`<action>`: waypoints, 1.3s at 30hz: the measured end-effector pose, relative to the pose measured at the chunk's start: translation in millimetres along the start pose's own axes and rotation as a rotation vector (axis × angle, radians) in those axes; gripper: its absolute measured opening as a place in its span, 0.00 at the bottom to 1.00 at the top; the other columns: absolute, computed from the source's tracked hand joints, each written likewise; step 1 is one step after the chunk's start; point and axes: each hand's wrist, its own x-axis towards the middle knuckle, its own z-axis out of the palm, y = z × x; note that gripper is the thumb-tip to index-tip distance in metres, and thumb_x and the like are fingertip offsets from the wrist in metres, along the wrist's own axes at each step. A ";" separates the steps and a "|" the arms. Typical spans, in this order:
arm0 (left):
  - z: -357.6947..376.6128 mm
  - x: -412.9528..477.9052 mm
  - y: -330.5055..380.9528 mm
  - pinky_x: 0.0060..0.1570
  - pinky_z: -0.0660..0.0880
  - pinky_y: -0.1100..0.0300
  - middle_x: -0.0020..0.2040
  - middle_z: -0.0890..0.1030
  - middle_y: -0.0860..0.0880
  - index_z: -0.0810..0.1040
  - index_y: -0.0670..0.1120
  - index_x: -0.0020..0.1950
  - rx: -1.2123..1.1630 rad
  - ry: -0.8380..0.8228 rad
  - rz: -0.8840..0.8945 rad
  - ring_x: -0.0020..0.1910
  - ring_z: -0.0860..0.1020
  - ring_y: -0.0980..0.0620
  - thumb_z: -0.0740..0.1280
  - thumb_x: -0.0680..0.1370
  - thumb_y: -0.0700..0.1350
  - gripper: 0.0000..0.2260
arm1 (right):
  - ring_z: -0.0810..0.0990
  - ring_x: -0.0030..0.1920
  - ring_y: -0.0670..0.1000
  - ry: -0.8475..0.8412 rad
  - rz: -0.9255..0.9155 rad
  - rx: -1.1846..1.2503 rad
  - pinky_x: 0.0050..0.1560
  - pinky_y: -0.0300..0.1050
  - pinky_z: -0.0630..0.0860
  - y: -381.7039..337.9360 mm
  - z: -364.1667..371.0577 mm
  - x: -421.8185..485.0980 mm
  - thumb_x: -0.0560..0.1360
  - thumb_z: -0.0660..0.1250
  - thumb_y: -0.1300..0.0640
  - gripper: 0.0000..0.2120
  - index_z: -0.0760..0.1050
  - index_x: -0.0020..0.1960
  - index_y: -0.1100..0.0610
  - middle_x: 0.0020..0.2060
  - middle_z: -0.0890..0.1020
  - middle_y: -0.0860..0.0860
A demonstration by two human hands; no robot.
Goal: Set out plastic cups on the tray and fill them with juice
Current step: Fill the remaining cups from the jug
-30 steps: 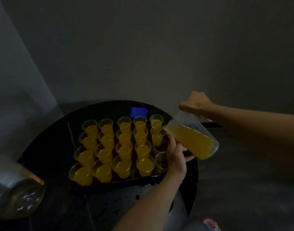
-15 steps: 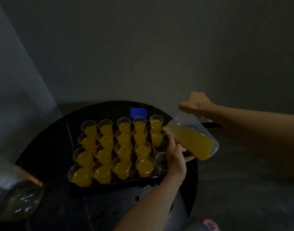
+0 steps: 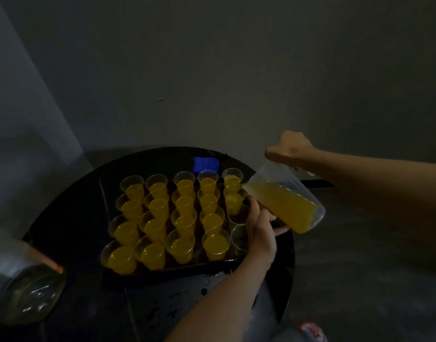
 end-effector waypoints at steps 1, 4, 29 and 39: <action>0.1 0.3 0.3 0.58 0.80 0.40 0.73 0.66 0.47 0.52 0.64 0.81 -0.004 -0.002 -0.001 0.68 0.72 0.43 0.56 0.79 0.36 0.35 | 0.71 0.32 0.51 0.000 -0.003 0.001 0.30 0.41 0.69 0.0 -0.6 0.2 0.77 0.66 0.51 0.13 0.74 0.40 0.60 0.33 0.74 0.54; 0.8 1.3 0.8 0.58 0.80 0.40 0.74 0.66 0.47 0.51 0.63 0.81 -0.013 -0.006 -0.002 0.68 0.72 0.43 0.56 0.80 0.36 0.35 | 0.72 0.32 0.51 -0.001 -0.004 0.004 0.29 0.41 0.69 -0.1 -0.5 0.8 0.77 0.66 0.52 0.12 0.74 0.41 0.60 0.33 0.74 0.55; -1.3 6.9 6.8 0.61 0.78 0.37 0.74 0.68 0.46 0.52 0.60 0.82 0.008 0.032 -0.030 0.67 0.71 0.45 0.56 0.80 0.37 0.33 | 0.74 0.33 0.52 0.116 0.000 0.029 0.33 0.44 0.72 8.4 6.1 -1.8 0.76 0.67 0.51 0.12 0.75 0.40 0.59 0.35 0.76 0.55; 5.6 -22.3 16.4 0.66 0.72 0.37 0.74 0.67 0.46 0.53 0.60 0.82 0.020 0.039 -0.002 0.67 0.71 0.47 0.56 0.81 0.37 0.33 | 0.75 0.32 0.52 0.185 -0.032 0.093 0.32 0.44 0.73 16.3 4.2 -26.1 0.74 0.68 0.54 0.10 0.76 0.38 0.60 0.34 0.78 0.55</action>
